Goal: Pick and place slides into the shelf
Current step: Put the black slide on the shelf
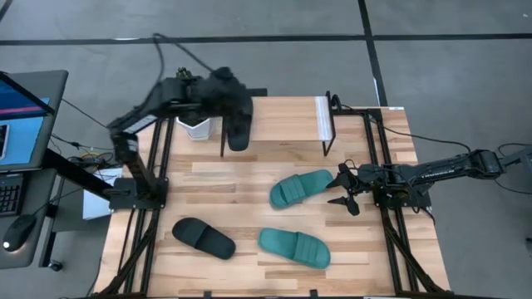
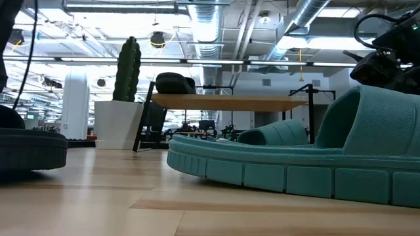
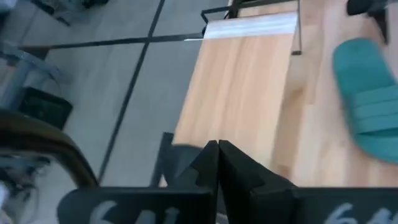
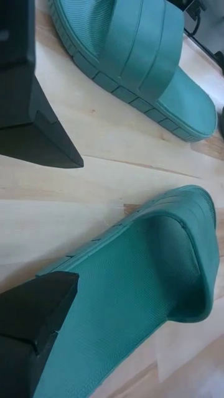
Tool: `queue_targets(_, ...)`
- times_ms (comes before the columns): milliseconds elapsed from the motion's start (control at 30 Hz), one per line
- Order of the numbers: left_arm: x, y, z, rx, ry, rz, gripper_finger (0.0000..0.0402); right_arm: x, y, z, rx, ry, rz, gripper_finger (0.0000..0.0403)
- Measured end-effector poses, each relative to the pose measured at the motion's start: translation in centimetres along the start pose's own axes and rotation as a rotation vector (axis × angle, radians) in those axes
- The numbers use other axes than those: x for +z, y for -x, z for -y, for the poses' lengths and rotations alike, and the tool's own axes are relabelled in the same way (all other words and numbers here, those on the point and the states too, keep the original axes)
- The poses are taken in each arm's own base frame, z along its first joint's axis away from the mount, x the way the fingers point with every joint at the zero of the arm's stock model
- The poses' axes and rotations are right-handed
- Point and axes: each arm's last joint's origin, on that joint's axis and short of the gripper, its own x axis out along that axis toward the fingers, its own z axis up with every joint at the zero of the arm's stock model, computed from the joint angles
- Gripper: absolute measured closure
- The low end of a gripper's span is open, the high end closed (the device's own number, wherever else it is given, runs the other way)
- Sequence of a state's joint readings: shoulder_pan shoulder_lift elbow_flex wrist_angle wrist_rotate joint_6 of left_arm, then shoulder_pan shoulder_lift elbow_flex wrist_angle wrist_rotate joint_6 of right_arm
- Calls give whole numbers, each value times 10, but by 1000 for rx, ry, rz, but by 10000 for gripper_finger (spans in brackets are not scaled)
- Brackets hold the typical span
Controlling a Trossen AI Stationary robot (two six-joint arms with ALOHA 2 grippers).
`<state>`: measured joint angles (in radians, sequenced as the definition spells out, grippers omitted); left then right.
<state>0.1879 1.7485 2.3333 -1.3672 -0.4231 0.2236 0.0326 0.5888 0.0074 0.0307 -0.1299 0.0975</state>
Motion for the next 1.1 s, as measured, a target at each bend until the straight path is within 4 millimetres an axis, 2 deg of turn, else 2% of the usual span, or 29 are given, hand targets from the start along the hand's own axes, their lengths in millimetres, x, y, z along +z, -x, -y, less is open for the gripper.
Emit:
queue_targets(167,-11,36,5,-83,102,48,401,0,0,0,0,0,0,133)
queue_targets(367,-33,58,17,-23,128,49,401,0,0,0,0,0,0,133)
queue_targets(467,-51,60,25,0,126,38,401,0,0,0,0,0,0,133)
queue_targets(633,-91,50,50,-41,123,96,401,0,0,0,0,0,2,133)
queue_targets(733,-117,46,62,-83,144,216,401,0,0,0,0,0,2,133)
queue_targets(867,-149,50,69,-176,221,415,401,0,0,0,0,0,0,133)
queue_targets(1100,-204,49,87,-303,270,596,401,0,0,0,0,0,1,133)
